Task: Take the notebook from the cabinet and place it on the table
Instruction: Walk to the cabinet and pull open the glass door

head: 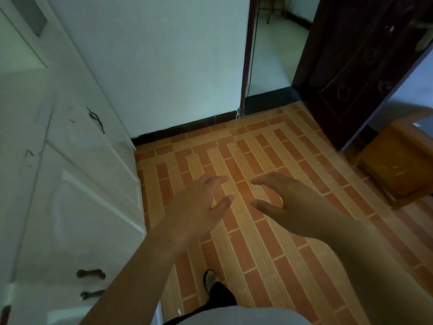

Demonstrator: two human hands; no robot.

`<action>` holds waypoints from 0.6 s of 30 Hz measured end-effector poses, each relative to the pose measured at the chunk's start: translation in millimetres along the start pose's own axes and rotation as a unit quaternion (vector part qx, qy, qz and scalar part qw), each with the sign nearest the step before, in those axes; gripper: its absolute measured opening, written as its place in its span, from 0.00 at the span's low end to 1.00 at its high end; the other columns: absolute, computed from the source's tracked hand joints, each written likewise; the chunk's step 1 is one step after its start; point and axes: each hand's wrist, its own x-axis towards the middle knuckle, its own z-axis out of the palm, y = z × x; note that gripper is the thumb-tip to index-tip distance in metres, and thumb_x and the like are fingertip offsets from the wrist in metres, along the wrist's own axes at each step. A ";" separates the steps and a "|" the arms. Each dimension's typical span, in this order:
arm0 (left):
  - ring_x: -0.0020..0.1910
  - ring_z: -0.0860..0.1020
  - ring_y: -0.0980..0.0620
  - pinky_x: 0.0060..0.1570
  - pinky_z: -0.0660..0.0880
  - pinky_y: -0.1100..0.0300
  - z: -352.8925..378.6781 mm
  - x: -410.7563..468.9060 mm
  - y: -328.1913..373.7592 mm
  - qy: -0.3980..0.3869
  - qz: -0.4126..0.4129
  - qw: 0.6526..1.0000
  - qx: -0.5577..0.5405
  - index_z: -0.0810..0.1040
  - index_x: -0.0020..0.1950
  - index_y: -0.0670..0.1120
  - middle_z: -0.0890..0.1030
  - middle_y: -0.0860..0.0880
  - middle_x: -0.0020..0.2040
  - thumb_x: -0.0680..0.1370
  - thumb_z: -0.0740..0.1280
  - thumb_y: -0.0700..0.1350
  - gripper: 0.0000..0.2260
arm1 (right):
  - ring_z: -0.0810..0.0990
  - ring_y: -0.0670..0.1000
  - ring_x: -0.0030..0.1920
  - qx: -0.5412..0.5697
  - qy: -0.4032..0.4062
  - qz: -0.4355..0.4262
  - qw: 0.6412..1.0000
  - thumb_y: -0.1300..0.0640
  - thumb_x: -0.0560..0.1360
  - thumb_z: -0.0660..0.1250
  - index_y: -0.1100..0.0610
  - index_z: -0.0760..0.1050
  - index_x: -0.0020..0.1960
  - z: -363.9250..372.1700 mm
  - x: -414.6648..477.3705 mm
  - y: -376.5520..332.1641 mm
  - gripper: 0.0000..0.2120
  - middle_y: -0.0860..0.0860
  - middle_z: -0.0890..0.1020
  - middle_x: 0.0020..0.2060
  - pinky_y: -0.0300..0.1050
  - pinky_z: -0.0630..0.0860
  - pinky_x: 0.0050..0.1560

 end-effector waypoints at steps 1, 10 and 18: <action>0.65 0.68 0.54 0.63 0.68 0.51 -12.3 14.9 -7.9 0.004 -0.003 1.000 0.005 0.60 0.70 0.57 0.65 0.55 0.71 0.77 0.55 0.59 0.22 | 0.68 0.43 0.62 -0.005 0.002 -0.009 1.000 0.39 0.73 0.59 0.40 0.60 0.67 -4.7 20.0 -2.4 0.24 0.41 0.65 0.69 0.39 0.65 0.58; 0.63 0.70 0.57 0.63 0.68 0.53 -97.9 88.1 -78.4 0.084 -0.073 0.994 -0.022 0.62 0.69 0.57 0.67 0.56 0.69 0.77 0.57 0.57 0.20 | 0.64 0.47 0.69 -0.025 -0.041 -0.098 0.994 0.41 0.73 0.60 0.39 0.60 0.67 -32.4 177.3 -49.6 0.24 0.41 0.63 0.71 0.46 0.64 0.65; 0.66 0.67 0.57 0.64 0.66 0.55 -146.3 162.8 -152.5 0.139 -0.153 0.978 0.008 0.62 0.70 0.57 0.67 0.56 0.69 0.77 0.55 0.60 0.22 | 0.67 0.45 0.66 -0.043 -0.074 -0.203 0.975 0.41 0.74 0.60 0.40 0.61 0.67 -47.4 327.5 -69.7 0.23 0.41 0.67 0.69 0.41 0.65 0.61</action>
